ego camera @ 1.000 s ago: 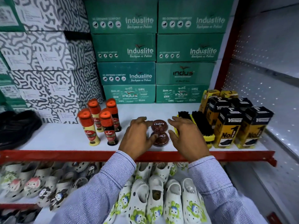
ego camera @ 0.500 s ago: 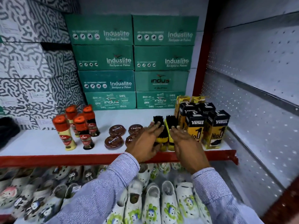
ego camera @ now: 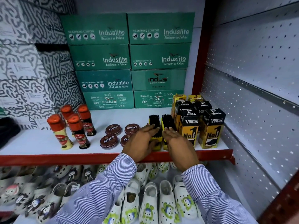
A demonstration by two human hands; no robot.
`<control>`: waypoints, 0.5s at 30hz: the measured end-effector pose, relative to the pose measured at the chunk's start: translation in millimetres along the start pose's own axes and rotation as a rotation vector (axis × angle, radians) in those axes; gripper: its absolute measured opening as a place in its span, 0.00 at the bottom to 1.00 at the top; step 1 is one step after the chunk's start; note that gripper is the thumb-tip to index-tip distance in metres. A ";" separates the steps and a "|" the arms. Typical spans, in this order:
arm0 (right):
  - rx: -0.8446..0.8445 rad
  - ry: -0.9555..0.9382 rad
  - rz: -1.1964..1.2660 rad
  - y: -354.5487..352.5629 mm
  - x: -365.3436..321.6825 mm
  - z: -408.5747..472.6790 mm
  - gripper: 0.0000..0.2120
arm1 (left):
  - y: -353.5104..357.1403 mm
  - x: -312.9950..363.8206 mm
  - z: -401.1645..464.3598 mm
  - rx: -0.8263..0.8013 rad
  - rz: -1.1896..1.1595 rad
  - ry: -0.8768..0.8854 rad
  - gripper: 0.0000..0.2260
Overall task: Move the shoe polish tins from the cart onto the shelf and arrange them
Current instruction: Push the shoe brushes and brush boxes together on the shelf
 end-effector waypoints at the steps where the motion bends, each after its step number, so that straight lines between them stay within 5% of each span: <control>1: 0.007 -0.009 0.002 -0.9 -1.2 -0.8 0.29 | 0.2 0.3 0.0 0.000 0.002 -0.001 0.24; 5: 0.165 -0.075 0.007 -27.7 -7.7 -13.2 0.26 | -5.0 9.9 1.5 0.013 0.032 0.041 0.26; 10: 0.657 -0.086 0.085 -89.7 21.9 -45.0 0.23 | -30.9 54.5 7.3 0.195 0.121 0.157 0.29; 15: 0.705 0.190 0.095 -118.4 72.1 -40.8 0.27 | -39.6 105.1 26.1 0.258 0.176 0.279 0.31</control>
Point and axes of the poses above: each hand's wrist, its own z-axis towards the middle knuckle, its own y-axis out of the palm, x = y × z, the point moved 9 cm from there along z, towards the middle knuckle, and after that the axes turned 6 degrees about z, right-handed, at the moved point
